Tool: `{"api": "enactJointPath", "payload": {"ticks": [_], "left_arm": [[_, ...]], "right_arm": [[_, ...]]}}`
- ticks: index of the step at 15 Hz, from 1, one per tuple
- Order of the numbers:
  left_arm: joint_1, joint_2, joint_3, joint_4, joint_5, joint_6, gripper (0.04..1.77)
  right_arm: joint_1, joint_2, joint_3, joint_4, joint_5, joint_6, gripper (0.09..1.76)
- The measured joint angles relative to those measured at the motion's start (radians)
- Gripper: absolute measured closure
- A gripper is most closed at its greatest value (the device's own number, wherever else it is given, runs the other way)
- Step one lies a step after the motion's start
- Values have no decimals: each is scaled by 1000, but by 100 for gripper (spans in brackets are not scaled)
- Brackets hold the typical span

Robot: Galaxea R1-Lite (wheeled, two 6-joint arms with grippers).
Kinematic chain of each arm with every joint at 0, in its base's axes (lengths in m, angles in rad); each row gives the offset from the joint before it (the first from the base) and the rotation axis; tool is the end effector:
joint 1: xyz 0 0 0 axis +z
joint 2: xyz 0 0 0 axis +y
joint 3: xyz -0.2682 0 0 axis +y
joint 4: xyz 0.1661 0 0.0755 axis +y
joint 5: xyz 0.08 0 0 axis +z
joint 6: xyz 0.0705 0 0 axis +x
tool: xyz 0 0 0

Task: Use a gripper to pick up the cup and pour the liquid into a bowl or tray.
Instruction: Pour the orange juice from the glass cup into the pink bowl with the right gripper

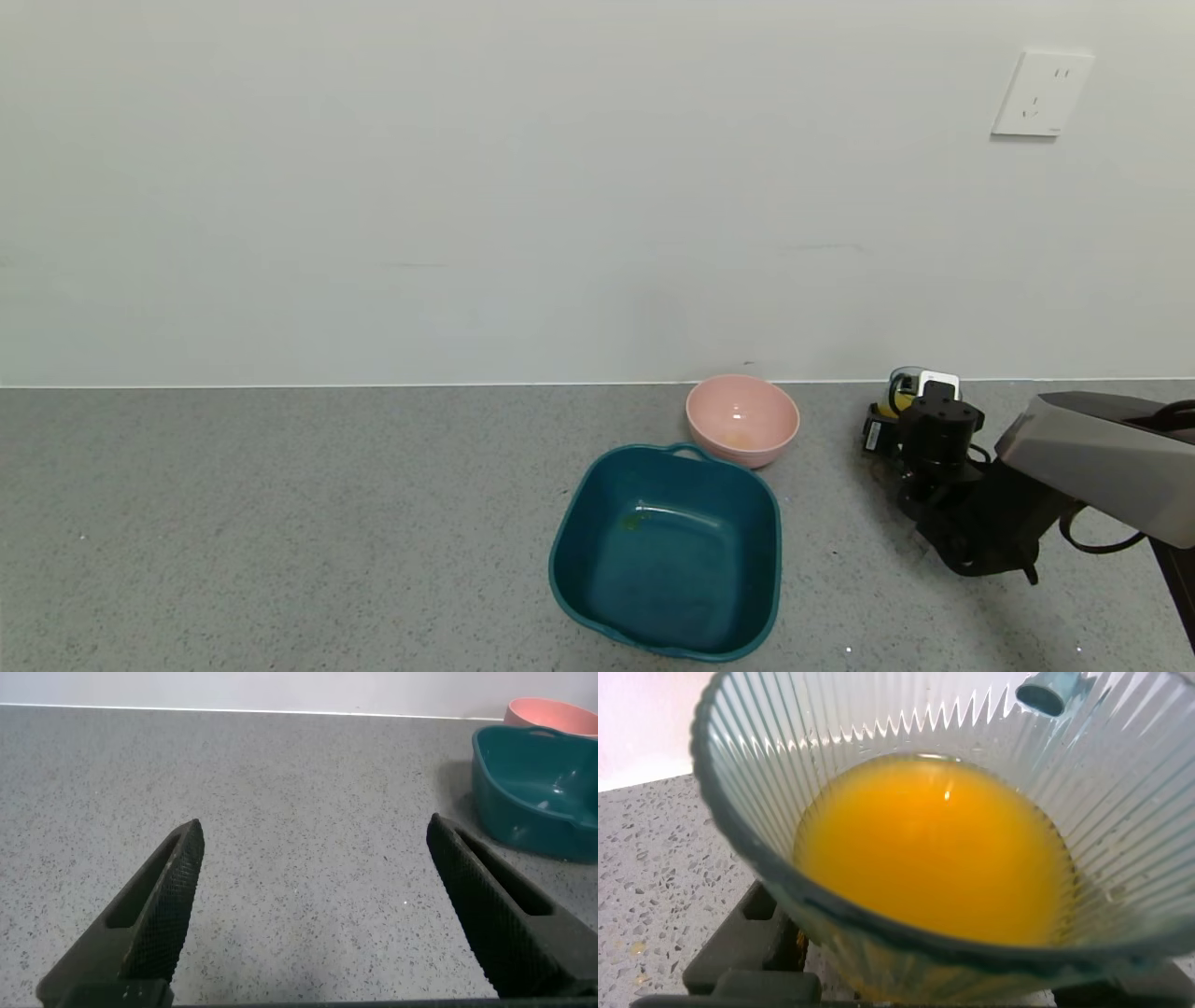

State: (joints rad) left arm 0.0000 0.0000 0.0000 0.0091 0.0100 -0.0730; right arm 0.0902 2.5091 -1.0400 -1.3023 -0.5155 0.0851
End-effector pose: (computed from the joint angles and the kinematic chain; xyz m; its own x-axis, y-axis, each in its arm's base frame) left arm 0.0484 0.0007 0.0741 0.9999 0.0100 -0.0091 -0.0106 0.9973 -0.0728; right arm 0.4490 0.0057 -0.0225 0.8989 -0.4137 -0.1445 0.4184 0.9083 0.0023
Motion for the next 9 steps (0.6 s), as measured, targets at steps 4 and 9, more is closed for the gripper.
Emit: {"api": "enactJointPath", "payload": {"ticks": [4, 9], "left_arm": [[0, 0, 0, 0, 0, 0, 9], [0, 0, 0, 0, 0, 0, 9]], "right_arm": [[0, -1, 1, 0, 1, -3, 47], [1, -27, 18, 5, 19, -21, 47]]}}
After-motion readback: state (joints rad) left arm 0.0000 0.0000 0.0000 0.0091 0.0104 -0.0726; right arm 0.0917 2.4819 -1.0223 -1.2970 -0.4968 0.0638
